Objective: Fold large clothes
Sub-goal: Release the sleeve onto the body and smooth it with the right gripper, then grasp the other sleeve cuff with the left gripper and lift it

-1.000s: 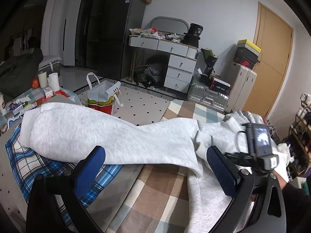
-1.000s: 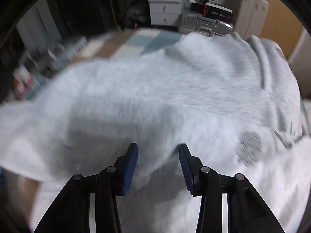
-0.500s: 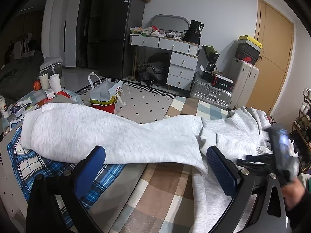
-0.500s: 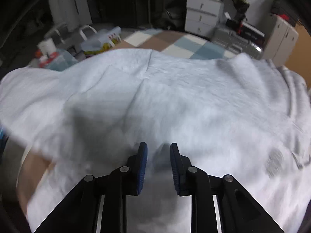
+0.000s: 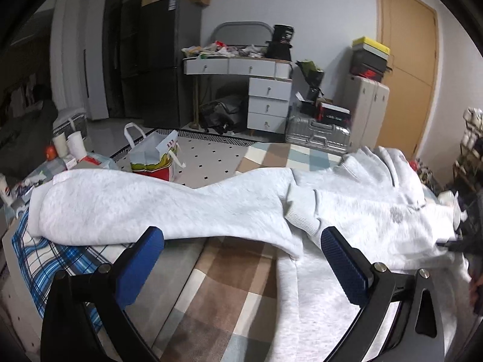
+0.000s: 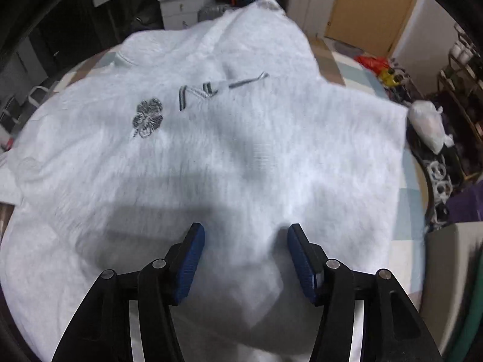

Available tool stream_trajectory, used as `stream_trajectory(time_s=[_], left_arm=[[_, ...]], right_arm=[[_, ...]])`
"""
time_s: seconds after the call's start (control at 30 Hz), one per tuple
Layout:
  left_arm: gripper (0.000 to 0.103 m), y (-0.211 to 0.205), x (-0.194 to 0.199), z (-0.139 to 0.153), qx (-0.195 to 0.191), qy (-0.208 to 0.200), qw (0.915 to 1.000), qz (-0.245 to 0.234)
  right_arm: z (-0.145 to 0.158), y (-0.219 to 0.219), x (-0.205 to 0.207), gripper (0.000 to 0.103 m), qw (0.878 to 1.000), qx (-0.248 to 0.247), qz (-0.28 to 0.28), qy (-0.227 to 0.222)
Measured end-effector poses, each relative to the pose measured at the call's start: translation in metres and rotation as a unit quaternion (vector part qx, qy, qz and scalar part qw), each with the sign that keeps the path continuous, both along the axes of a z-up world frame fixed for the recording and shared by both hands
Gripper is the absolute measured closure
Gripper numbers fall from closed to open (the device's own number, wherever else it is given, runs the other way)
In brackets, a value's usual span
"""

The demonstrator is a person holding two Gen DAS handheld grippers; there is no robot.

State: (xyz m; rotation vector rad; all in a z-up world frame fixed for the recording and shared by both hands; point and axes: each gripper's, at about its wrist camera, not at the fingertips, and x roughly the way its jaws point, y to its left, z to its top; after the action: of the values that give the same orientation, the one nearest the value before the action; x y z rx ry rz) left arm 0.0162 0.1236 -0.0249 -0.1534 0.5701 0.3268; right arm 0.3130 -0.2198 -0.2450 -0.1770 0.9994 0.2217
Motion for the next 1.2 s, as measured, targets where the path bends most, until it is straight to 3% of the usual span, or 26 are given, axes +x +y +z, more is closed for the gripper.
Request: stream_trajectory(time_s=[0.07,0.1,0.13,0.2,0.3,0.43,0.57,0.7,0.77,0.8,0.9,0.97,1.07,1.2], left_arm=[[0.001,-0.001,0.001,0.000,0.015,0.000,0.9999,0.002],[0.001,-0.001,0.002,0.000,0.018,0.000,0.9998,0.004],[0.001,-0.001,0.004,-0.001,0.016,0.002,0.9998,0.006],[0.001,0.002,0.006,-0.003,0.012,0.008,0.9999,0.008],[0.001,0.001,0.009,-0.007,0.014,0.018,0.9996,0.014],[0.001,0.003,0.009,-0.010,0.010,0.023,0.9995,0.020],[0.001,0.000,0.006,-0.009,0.017,0.018,0.9995,0.021],[0.001,-0.010,0.000,-0.005,0.029,0.003,0.9995,0.013],[0.001,-0.013,-0.002,-0.003,0.036,-0.001,0.9993,0.007],[0.001,-0.015,-0.004,-0.002,0.041,-0.006,0.9992,0.004],[0.001,-0.018,-0.007,0.002,0.047,-0.017,0.9987,0.002],[0.001,-0.019,-0.008,0.002,0.048,-0.019,0.9986,0.001],[0.001,-0.017,-0.008,0.001,0.046,-0.019,0.9988,-0.002],[0.001,-0.015,-0.008,-0.001,0.045,-0.015,0.9988,-0.005]], right_arm=[[0.022,-0.016,-0.016,0.044,0.998,0.025,-0.022,-0.049],[0.020,-0.018,-0.017,0.039,0.998,0.019,-0.032,-0.049],[0.009,-0.017,-0.015,0.031,0.999,0.004,-0.036,-0.024],[-0.024,-0.013,-0.012,0.033,0.999,-0.028,-0.031,0.032],[-0.035,0.006,-0.022,0.031,0.998,-0.059,-0.023,-0.012],[-0.007,0.009,-0.032,0.036,0.999,0.016,-0.040,-0.014],[0.056,0.013,-0.084,0.036,0.988,0.126,-0.025,-0.082],[0.139,0.029,-0.167,0.031,0.956,0.200,0.032,-0.210],[0.171,0.031,-0.210,0.013,0.929,0.251,0.059,-0.264],[0.184,0.031,-0.228,0.011,0.918,0.269,0.068,-0.283],[0.209,0.032,-0.288,0.008,0.875,0.327,0.097,-0.342],[0.213,0.035,-0.319,0.000,0.860,0.329,0.094,-0.378],[0.196,0.044,-0.338,0.000,0.860,0.304,0.095,-0.398],[0.132,0.054,-0.324,0.000,0.890,0.231,0.053,-0.389]])
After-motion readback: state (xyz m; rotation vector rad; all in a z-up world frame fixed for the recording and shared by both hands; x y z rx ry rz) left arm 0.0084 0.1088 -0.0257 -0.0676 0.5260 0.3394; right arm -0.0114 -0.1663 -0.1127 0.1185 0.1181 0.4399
